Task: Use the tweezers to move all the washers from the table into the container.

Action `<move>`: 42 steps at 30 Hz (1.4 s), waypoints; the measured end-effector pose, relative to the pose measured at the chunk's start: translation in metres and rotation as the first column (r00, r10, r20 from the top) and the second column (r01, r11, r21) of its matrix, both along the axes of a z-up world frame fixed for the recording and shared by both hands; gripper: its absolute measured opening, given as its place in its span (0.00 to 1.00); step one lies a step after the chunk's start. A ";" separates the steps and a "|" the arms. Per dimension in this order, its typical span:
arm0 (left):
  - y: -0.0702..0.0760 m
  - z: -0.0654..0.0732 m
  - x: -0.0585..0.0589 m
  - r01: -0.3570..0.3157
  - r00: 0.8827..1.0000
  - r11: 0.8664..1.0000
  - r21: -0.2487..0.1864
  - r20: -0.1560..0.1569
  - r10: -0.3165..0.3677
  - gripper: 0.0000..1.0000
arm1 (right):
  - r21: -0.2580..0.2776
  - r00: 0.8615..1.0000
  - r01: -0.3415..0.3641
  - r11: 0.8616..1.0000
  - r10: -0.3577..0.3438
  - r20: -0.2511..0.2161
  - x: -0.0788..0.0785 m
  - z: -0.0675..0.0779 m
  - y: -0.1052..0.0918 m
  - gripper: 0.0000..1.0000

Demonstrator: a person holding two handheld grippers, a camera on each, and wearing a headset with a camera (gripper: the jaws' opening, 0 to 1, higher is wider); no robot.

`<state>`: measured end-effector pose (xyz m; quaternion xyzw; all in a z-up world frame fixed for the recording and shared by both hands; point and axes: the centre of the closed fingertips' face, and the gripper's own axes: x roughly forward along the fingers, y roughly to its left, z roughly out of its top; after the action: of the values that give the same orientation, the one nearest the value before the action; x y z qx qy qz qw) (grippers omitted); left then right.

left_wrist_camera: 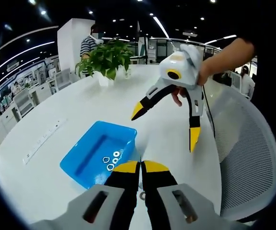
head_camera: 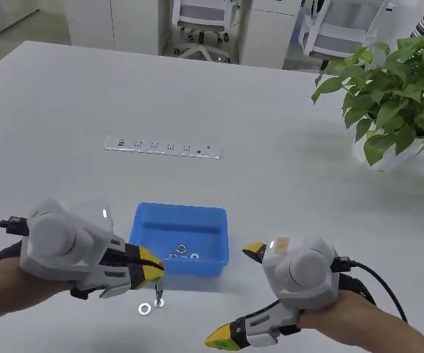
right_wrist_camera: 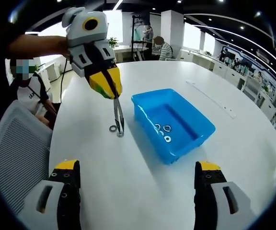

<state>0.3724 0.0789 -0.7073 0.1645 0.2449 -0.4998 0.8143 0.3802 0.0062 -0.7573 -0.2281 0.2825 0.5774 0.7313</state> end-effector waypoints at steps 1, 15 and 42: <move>0.000 0.000 0.000 0.001 1.000 1.000 0.000 0.002 -0.001 0.06 | -0.002 1.000 -0.001 1.000 0.001 -0.001 0.000 0.000 0.000 1.00; 0.000 0.001 -0.001 0.012 1.000 1.000 0.000 0.004 -0.012 0.06 | 0.012 0.999 -0.038 0.999 0.038 -0.001 -0.005 0.001 0.007 0.94; -0.001 0.002 -0.004 0.040 0.999 0.999 -0.010 -0.003 -0.040 0.06 | 0.025 0.963 -0.263 0.964 0.261 0.074 -0.014 0.008 0.053 0.50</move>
<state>0.3682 0.0781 -0.7055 0.1646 0.2404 -0.5173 0.8047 0.3658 0.0588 -0.7495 -0.2708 0.2139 0.6656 0.6618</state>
